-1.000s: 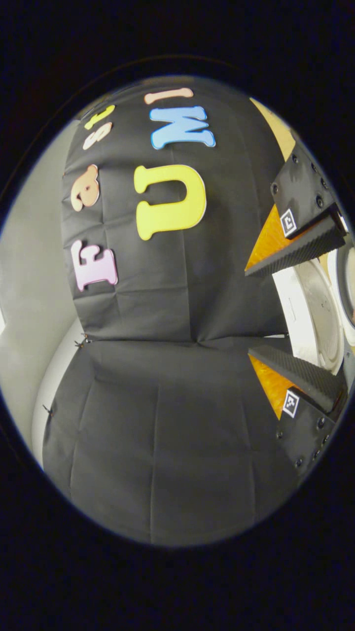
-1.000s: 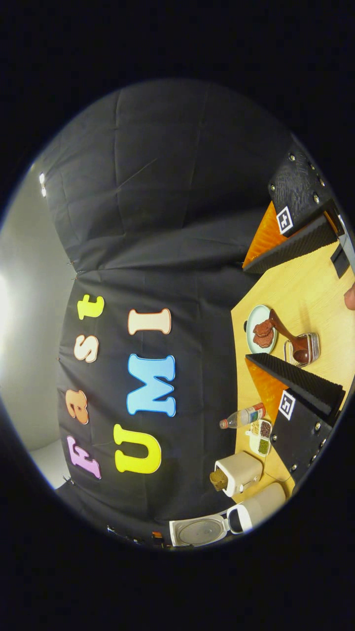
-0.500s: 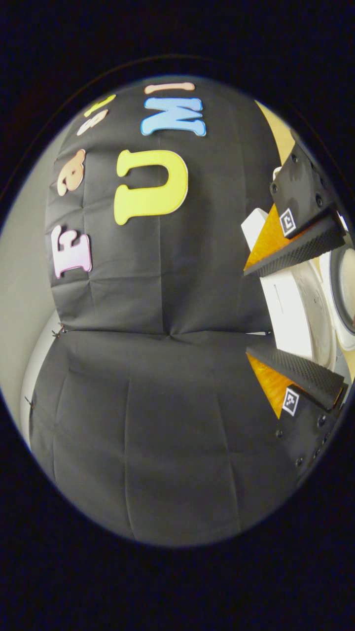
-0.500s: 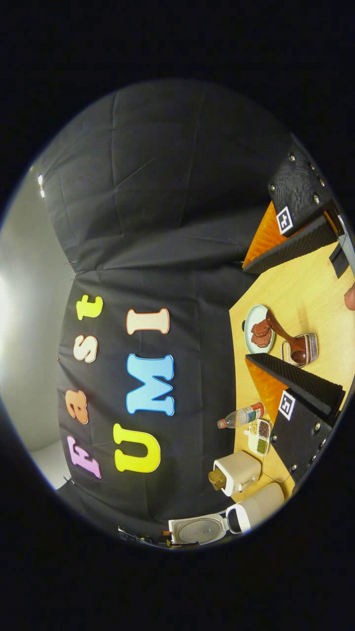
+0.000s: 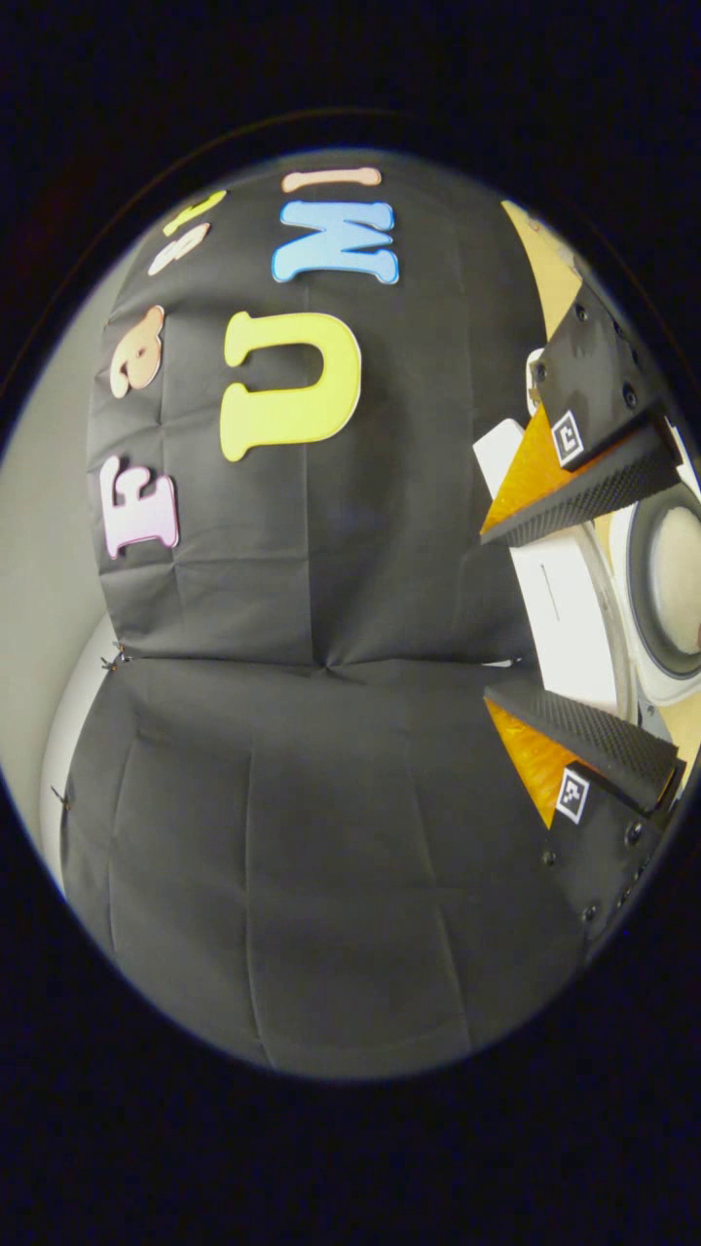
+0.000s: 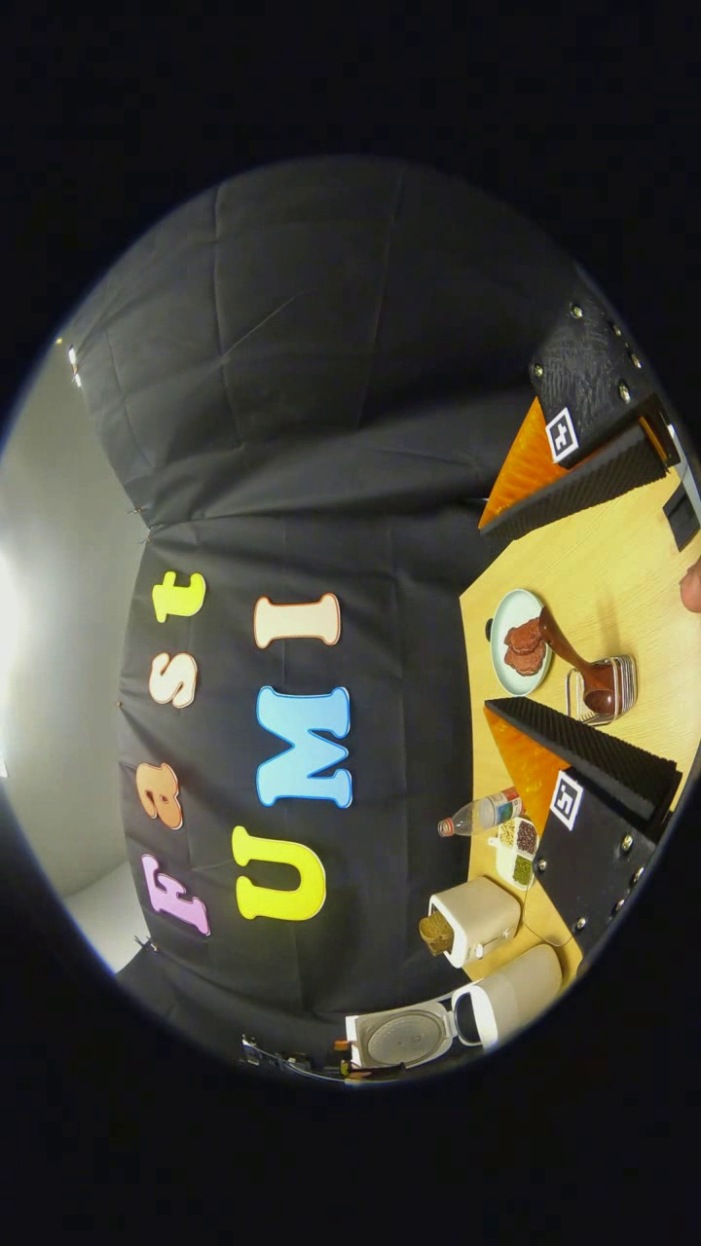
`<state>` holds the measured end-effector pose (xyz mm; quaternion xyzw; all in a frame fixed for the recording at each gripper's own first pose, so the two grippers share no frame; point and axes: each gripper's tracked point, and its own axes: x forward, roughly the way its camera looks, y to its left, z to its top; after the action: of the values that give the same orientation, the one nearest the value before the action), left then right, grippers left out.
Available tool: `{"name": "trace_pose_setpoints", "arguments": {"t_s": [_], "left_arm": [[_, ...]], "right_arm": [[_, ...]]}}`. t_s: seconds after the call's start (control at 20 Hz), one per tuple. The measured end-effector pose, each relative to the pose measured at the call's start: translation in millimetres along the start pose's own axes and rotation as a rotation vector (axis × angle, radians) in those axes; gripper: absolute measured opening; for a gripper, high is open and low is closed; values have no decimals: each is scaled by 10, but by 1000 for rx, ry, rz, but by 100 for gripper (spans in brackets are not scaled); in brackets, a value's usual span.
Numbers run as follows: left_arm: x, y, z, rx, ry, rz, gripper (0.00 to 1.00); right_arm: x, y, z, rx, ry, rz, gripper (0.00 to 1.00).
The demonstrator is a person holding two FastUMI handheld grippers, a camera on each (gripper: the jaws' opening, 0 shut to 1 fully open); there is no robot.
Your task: Close the left gripper, press the button to open the rice cooker; take a wooden spoon from the chopstick holder with the right hand, scoop a spoonful of rice and pour it into the rice cooker, then put the wooden spoon back into the chopstick holder.
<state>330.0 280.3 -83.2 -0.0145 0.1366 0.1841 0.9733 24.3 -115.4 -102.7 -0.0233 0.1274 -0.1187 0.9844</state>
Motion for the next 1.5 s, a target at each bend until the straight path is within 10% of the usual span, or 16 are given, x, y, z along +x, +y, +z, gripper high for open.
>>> {"name": "trace_pose_setpoints", "arguments": {"t_s": [1.5], "left_arm": [[-1330,-740,-1409,-19,217,-65,91]], "right_arm": [[297,-358,-97,-73,16,170,99]]}}
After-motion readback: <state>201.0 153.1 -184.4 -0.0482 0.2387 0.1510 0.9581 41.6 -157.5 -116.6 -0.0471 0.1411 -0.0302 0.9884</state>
